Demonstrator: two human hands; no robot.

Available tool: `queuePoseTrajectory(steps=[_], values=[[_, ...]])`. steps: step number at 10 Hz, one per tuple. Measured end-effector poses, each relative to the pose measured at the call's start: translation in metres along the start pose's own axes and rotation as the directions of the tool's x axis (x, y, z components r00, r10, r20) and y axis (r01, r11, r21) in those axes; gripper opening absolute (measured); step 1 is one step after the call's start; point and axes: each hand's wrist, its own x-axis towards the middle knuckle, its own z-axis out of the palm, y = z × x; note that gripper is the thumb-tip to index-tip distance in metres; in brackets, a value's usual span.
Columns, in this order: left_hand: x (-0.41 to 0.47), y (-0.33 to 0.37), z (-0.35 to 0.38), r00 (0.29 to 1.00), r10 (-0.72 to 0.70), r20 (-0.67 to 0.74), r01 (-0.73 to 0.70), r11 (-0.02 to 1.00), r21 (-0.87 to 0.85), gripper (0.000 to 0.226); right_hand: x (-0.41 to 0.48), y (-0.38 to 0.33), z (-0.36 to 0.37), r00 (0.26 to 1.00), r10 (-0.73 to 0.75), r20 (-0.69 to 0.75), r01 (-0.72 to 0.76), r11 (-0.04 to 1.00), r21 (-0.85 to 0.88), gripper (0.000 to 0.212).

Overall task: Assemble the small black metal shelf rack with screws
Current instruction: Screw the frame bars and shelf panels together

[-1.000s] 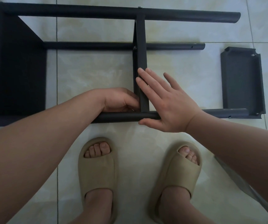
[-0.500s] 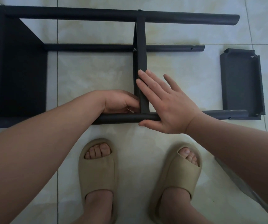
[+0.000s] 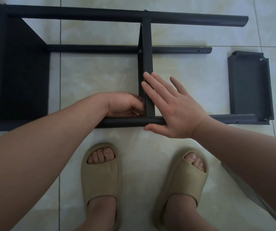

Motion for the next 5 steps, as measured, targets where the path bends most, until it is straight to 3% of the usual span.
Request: queuePoseTrajectory(steps=[1,2,3,5], values=[[-0.0008,-0.0011,0.0,1.0,0.005,-0.023,-0.002,0.994,0.11,0.015,-0.0003,0.0001,-0.0003,1.0,0.001,0.002,-0.001,1.0,-0.004,0.101],[0.0003,-0.0023,-0.0011,0.996,0.002,-0.084,0.008,0.992,0.123,0.025,0.0,0.0001,-0.0008,1.0,0.002,0.004,-0.002,1.0,-0.002,0.101],[0.0001,-0.0015,-0.0008,0.997,0.001,-0.079,0.006,0.997,0.08,0.014,-0.0004,-0.0001,-0.0004,1.0,0.004,0.006,-0.004,1.0,-0.003,0.102],[-0.0012,-0.0004,0.0,0.999,0.014,-0.034,-0.014,1.0,0.0,0.024,-0.0001,-0.0001,-0.0001,1.0,0.005,0.005,-0.005,1.0,0.0,0.101]])
